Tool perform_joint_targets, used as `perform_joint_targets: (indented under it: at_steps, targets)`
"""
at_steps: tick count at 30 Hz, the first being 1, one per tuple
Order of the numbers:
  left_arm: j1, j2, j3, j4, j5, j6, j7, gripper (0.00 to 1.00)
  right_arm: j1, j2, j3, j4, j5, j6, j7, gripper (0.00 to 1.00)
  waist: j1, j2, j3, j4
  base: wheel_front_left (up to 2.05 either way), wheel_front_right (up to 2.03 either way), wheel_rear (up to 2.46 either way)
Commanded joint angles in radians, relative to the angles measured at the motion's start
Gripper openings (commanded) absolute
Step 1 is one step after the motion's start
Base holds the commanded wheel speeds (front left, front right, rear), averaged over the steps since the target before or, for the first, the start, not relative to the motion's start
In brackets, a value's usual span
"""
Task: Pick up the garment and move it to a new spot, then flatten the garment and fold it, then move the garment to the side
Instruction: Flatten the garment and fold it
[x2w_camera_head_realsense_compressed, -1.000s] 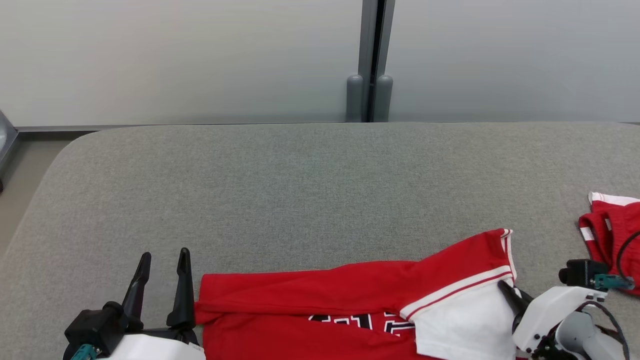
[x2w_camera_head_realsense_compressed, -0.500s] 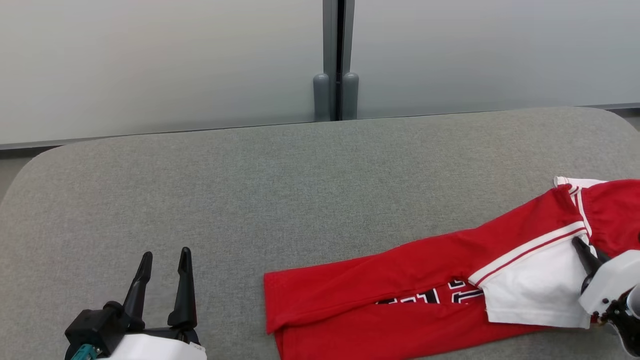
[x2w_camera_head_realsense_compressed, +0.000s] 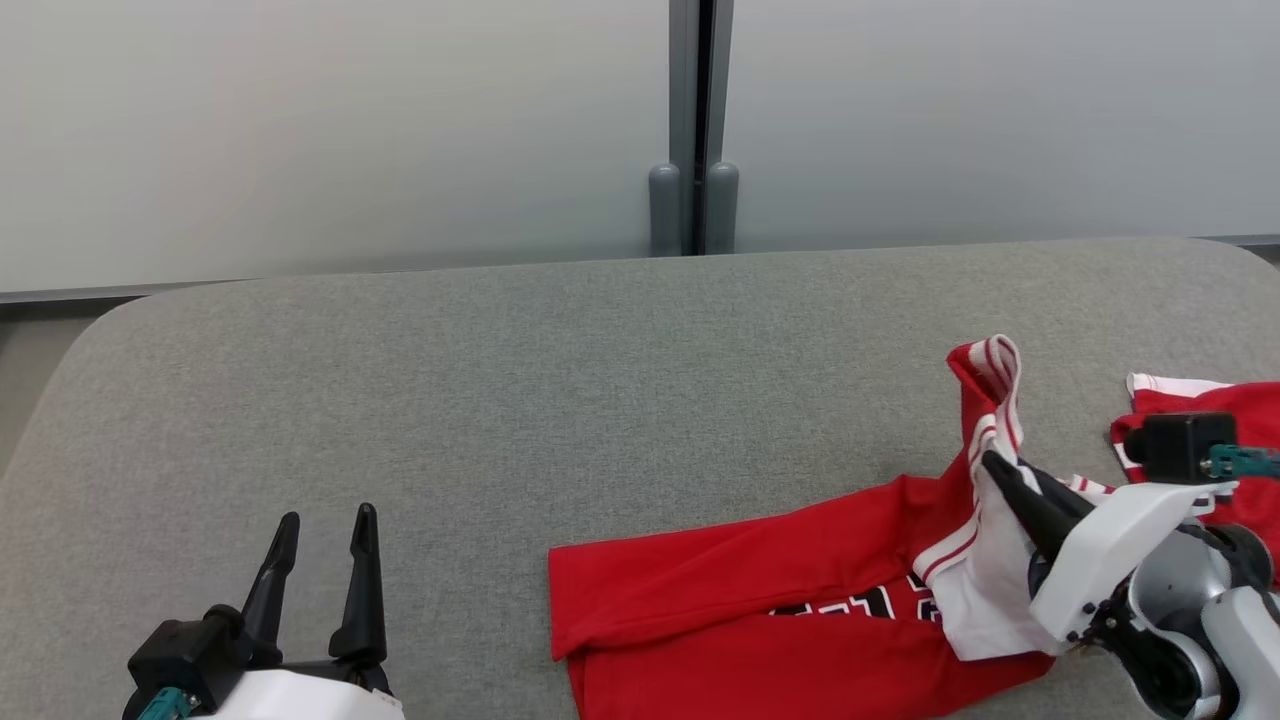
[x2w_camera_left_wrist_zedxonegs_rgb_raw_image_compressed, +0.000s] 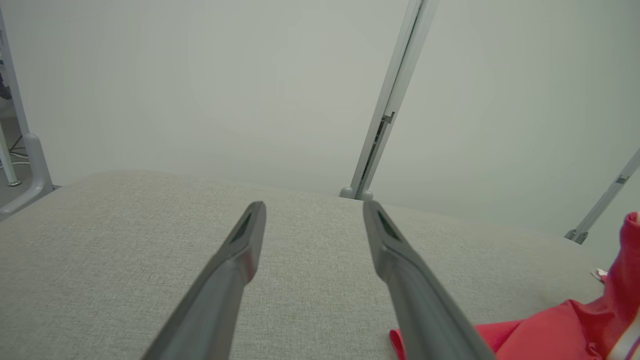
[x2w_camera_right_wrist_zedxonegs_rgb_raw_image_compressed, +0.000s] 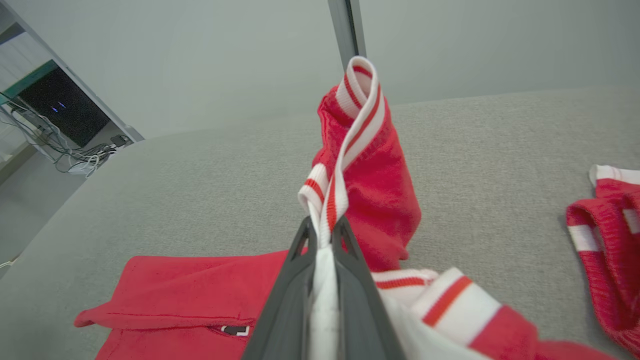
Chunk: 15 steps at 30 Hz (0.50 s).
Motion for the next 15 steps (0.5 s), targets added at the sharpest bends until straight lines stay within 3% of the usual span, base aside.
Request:
perform_joint_targets:
  at_steps: [1, 7, 15]
  targets:
    - [-0.011, 0.01, 0.002, -0.002, 0.004, 0.005, 0.004, 1.0, 0.019, 0.012, -0.007, -0.029, -0.011, 0.0, 0.014, 0.0, 0.0, 0.0, -0.005, 0.015, 0.0, 0.0, 0.0]
    - [-0.022, 0.018, -0.004, -0.011, 0.005, 0.006, 0.017, 1.0, 0.067, 0.107, -0.013, -0.144, -0.043, 0.0, 0.11, 0.0, 0.0, 0.0, -0.008, 0.073, 0.0, 0.0, 0.0]
    - [-0.04, 0.02, -0.02, 0.004, 0.0, 0.0, 0.028, 1.0, 0.064, 0.232, 0.035, -0.098, -0.052, 0.0, 0.163, 0.0, 0.0, 0.0, -0.011, 0.169, 0.0, 0.0, 0.0]
